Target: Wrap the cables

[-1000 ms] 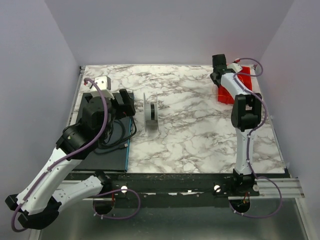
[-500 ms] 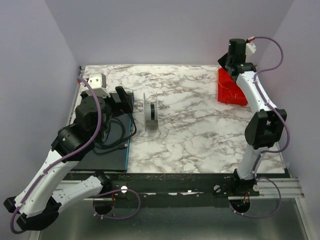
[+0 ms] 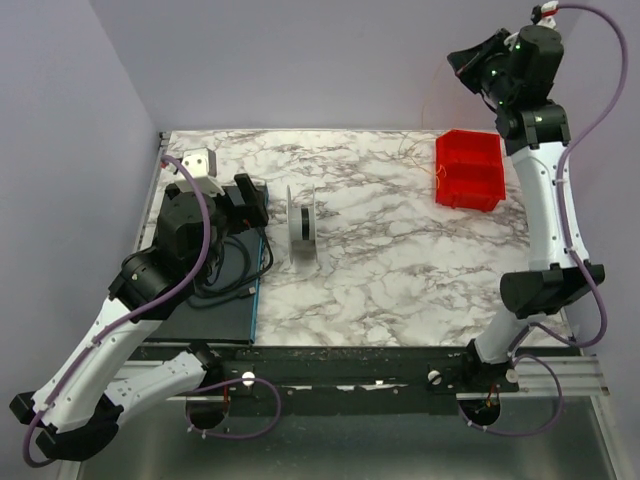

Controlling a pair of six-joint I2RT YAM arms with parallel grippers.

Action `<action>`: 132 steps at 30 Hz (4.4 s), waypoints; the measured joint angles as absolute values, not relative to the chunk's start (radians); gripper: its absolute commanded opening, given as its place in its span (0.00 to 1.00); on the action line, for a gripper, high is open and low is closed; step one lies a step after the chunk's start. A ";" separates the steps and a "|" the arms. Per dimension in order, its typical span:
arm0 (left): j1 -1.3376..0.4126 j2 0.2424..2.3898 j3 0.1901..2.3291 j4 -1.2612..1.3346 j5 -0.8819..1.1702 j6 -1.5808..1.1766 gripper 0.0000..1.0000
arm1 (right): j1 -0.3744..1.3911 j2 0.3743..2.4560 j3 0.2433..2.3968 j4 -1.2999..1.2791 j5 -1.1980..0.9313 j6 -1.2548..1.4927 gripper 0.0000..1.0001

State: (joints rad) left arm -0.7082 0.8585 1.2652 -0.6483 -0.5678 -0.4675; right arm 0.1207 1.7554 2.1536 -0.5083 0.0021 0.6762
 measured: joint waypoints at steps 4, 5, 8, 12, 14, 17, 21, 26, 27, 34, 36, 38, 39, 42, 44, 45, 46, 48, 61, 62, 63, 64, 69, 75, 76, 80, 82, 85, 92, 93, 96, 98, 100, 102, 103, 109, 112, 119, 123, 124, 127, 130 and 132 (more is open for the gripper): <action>-0.707 0.859 1.265 -0.648 -0.567 -0.469 0.99 | 0.121 1.699 2.207 -0.503 -0.081 0.686 0.01; -0.706 0.859 1.265 -0.648 -0.567 -0.469 0.99 | 0.121 1.684 2.209 -0.495 -0.104 0.693 0.01; -0.706 0.859 1.261 -0.644 -0.566 -0.472 0.99 | 0.121 1.631 2.181 -0.461 -0.176 0.731 0.01; -0.703 0.859 1.242 -0.638 -0.558 -0.479 0.99 | 0.151 1.518 1.992 -0.375 -0.259 0.795 0.01; -0.702 0.860 1.231 -0.636 -0.550 -0.482 0.99 | 0.208 1.490 1.918 -0.360 -0.258 0.805 0.01; -0.701 0.860 1.207 -0.630 -0.537 -0.491 0.99 | 0.312 1.481 1.827 -0.347 -0.253 0.816 0.01; -0.701 0.859 1.176 -0.627 -0.517 -0.505 0.99 | 0.375 1.465 1.665 -0.340 -0.237 0.838 0.01; -0.701 0.846 1.120 -0.619 -0.498 -0.522 0.99 | 0.367 1.449 1.469 -0.334 -0.154 0.844 0.01; -0.701 0.844 1.113 -0.620 -0.495 -0.525 0.99 | 0.360 1.448 1.430 -0.332 -0.142 0.845 0.01; -0.701 0.800 1.069 -0.632 -0.458 -0.540 0.99 | 0.265 1.502 1.158 -0.329 -0.117 0.828 0.74; -0.701 0.793 1.069 -0.633 -0.450 -0.543 0.99 | 0.253 1.520 1.114 -0.335 -0.102 0.807 0.79; -0.701 0.789 1.067 -0.633 -0.441 -0.545 0.99 | 0.255 1.507 1.076 -0.347 -0.084 0.775 0.79; -0.701 0.786 1.062 -0.633 -0.435 -0.546 0.99 | 0.255 1.495 1.066 -0.354 -0.070 0.761 0.79; -0.701 0.775 1.041 -0.632 -0.424 -0.551 0.99 | 0.268 1.434 1.063 -0.364 -0.029 0.706 0.79; -0.701 0.770 1.028 -0.633 -0.416 -0.556 0.99 | 0.294 1.386 1.072 -0.374 0.012 0.669 0.77; -0.701 0.768 1.024 -0.632 -0.414 -0.559 0.99 | 0.316 1.372 1.086 -0.386 0.038 0.649 0.75; -0.701 0.767 1.019 -0.632 -0.413 -0.563 0.99 | 0.347 1.365 1.102 -0.392 0.063 0.631 0.71; -0.701 0.767 1.015 -0.632 -0.411 -0.570 0.99 | 0.411 1.363 1.122 -0.390 0.081 0.600 0.65; -0.701 0.754 1.015 -0.637 -0.411 -0.581 0.99 | 0.537 1.657 1.145 -0.323 -0.088 0.455 0.36; -0.701 0.754 1.015 -0.638 -0.411 -0.582 0.99 | 0.539 1.688 1.157 -0.324 -0.092 0.448 0.36; -0.701 0.754 1.016 -0.638 -0.411 -0.583 0.99 | 0.544 1.715 1.168 -0.321 -0.095 0.444 0.36; -0.701 0.754 1.016 -0.639 -0.411 -0.585 0.99 | 0.547 1.737 1.178 -0.318 -0.095 0.442 0.36; -0.700 0.754 1.021 -0.646 -0.411 -0.588 0.99 | 0.566 1.763 1.206 -0.302 -0.094 0.435 0.37; -0.700 0.752 1.024 -0.673 -0.412 -0.588 0.99 | 0.582 1.679 1.147 -0.259 -0.094 0.443 0.37; -0.700 0.751 1.024 -0.677 -0.412 -0.588 0.99 | 0.586 1.650 1.125 -0.253 -0.094 0.441 0.37; -0.699 0.749 1.024 -0.681 -0.412 -0.588 0.99 | 0.622 1.583 1.045 -0.198 -0.105 0.419 0.34; -0.699 0.749 1.024 -0.681 -0.412 -0.588 0.99 | 0.637 1.579 1.005 -0.154 -0.121 0.411 0.34; -0.699 0.750 1.024 -0.681 -0.412 -0.588 0.99 | 0.659 1.594 0.969 -0.120 -0.123 0.397 0.36; -0.699 0.750 1.025 -0.683 -0.412 -0.588 0.99 | 0.678 1.614 0.896 -0.004 -0.094 0.364 0.46; -0.699 0.750 1.026 -0.683 -0.412 -0.588 0.99 | 0.682 1.614 0.886 0.009 -0.082 0.361 0.46; -0.696 0.750 1.026 -0.683 -0.412 -0.588 0.99 | 0.695 1.614 0.868 0.036 -0.055 0.343 0.49; -0.695 0.751 1.026 -0.682 -0.412 -0.588 0.99 | 0.707 1.616 0.866 0.051 -0.041 0.333 0.50; -0.695 0.754 1.027 -0.682 -0.412 -0.588 0.99 | 0.723 1.621 0.866 0.069 -0.022 0.320 0.51; -0.695 0.759 1.027 -0.682 -0.411 -0.588 0.99 | 0.742 1.633 0.867 0.080 0.005 0.309 0.51; -0.695 0.761 1.027 -0.682 -0.412 -0.588 0.99 | 0.749 1.650 0.870 0.081 0.026 0.301 0.51; -0.695 0.763 1.027 -0.682 -0.411 -0.588 0.99 | 0.770 1.717 0.888 0.076 0.127 0.291 0.37; -0.695 0.763 1.027 -0.682 -0.412 -0.588 0.99 | 0.770 1.720 0.892 0.073 0.170 0.292 0.14; -0.695 0.765 1.026 -0.673 -0.412 -0.589 0.99 | 0.769 1.671 0.933 -0.007 0.187 0.297 0.01; -0.695 0.774 1.002 -0.641 -0.411 -0.598 0.99 | 0.768 1.553 1.001 -0.131 0.154 0.292 0.01; -0.695 0.776 0.988 -0.632 -0.411 -0.600 0.99 | 0.768 1.516 1.032 -0.166 0.135 0.289 0.01; -0.695 0.786 0.945 -0.620 -0.410 -0.612 0.99 | 0.769 1.448 1.114 -0.237 0.069 0.288 0.01; -0.695 0.795 0.919 -0.606 -0.406 -0.619 0.99 | 0.769 1.403 1.182 -0.289 -0.011 0.292 0.01; -0.695 0.797 0.908 -0.592 -0.405 -0.622 0.99 | 0.769 1.378 1.200 -0.316 -0.054 0.299 0.01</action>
State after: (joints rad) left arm -0.6949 0.7967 0.9077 -0.5919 -0.4053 -0.6224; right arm 0.7689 1.3781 1.1999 -0.3164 -0.0540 0.2989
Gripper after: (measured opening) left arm 0.984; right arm 0.035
